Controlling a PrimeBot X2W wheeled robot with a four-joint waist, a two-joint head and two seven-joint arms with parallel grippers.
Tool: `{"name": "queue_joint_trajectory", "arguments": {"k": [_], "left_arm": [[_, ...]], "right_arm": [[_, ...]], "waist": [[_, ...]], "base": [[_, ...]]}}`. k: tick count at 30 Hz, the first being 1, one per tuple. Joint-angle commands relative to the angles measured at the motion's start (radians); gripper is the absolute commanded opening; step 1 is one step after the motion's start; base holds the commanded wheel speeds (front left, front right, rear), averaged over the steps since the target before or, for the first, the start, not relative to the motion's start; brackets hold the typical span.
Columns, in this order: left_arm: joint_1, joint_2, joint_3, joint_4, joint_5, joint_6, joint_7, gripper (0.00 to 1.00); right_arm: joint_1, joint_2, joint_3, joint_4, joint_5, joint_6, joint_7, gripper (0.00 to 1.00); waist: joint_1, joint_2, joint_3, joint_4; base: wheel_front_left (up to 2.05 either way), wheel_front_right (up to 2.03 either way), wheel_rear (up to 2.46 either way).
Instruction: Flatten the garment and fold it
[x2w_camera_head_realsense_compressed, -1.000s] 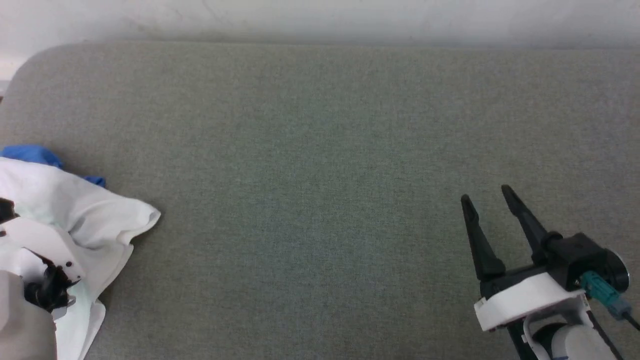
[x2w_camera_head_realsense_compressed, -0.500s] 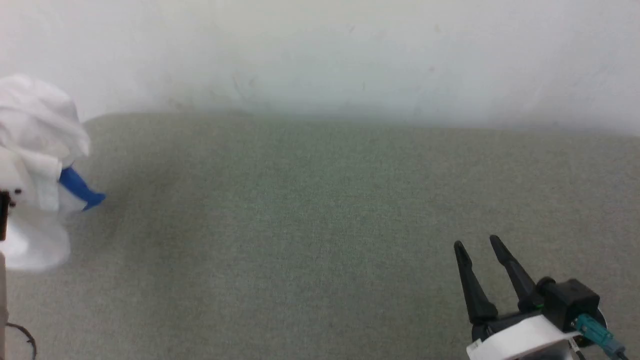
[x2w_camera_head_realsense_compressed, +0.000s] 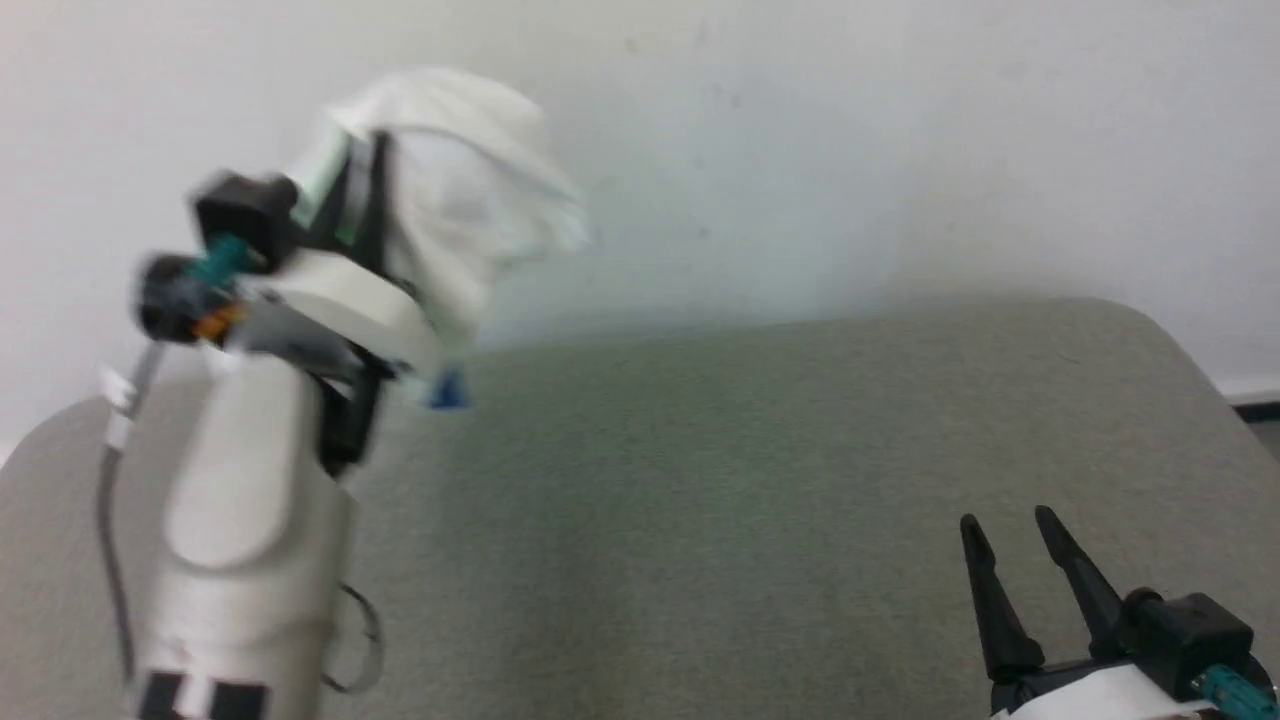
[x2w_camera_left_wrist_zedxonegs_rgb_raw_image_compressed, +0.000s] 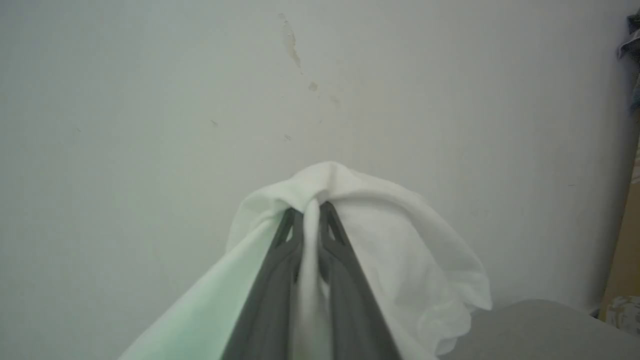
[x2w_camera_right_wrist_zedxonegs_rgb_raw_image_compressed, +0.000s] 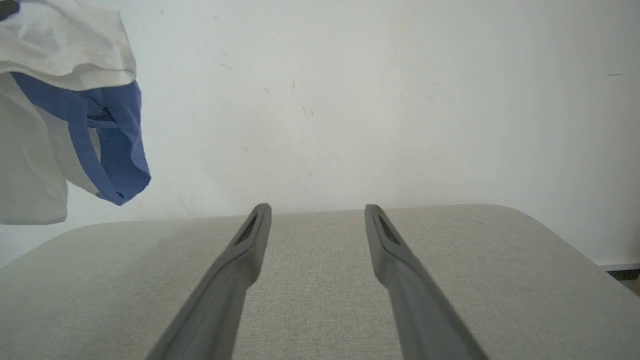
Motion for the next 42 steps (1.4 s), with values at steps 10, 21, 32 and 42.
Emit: {"name": "queue_joint_trajectory", "arguments": {"k": [10,21,32,42], "left_arm": [[0.483,-0.159,-0.075,-0.095,-0.134,0.060,0.021,0.00],[0.663,-0.170,-0.087,-0.193,-0.210,0.142,-0.095,1.00],[0.722,-0.121,0.005,-0.471,-0.096,0.186,-0.114,1.00],[0.872,-0.049,0.067,-0.526,-0.078,0.184,-0.114,1.00]], "right_arm": [[0.008,0.002,-0.020,-0.078,-0.010,-0.001,0.037,1.00],[-0.035,0.002,0.002,-0.054,-0.001,-0.001,0.015,1.00],[-0.041,0.002,0.003,-0.043,-0.020,-0.001,0.023,1.00],[-0.006,0.002,0.029,-0.036,-0.017,-0.001,0.051,1.00]], "waist": [[0.0002,0.0000,0.078,-0.202],[0.0002,0.0000,0.142,-0.143],[0.0002,0.0000,0.116,-0.011],[0.0002,0.0000,0.070,0.054]], "base": [[0.00,0.00,0.00],[0.00,0.00,0.00],[0.00,0.00,0.00],[0.00,0.00,0.00]]}}
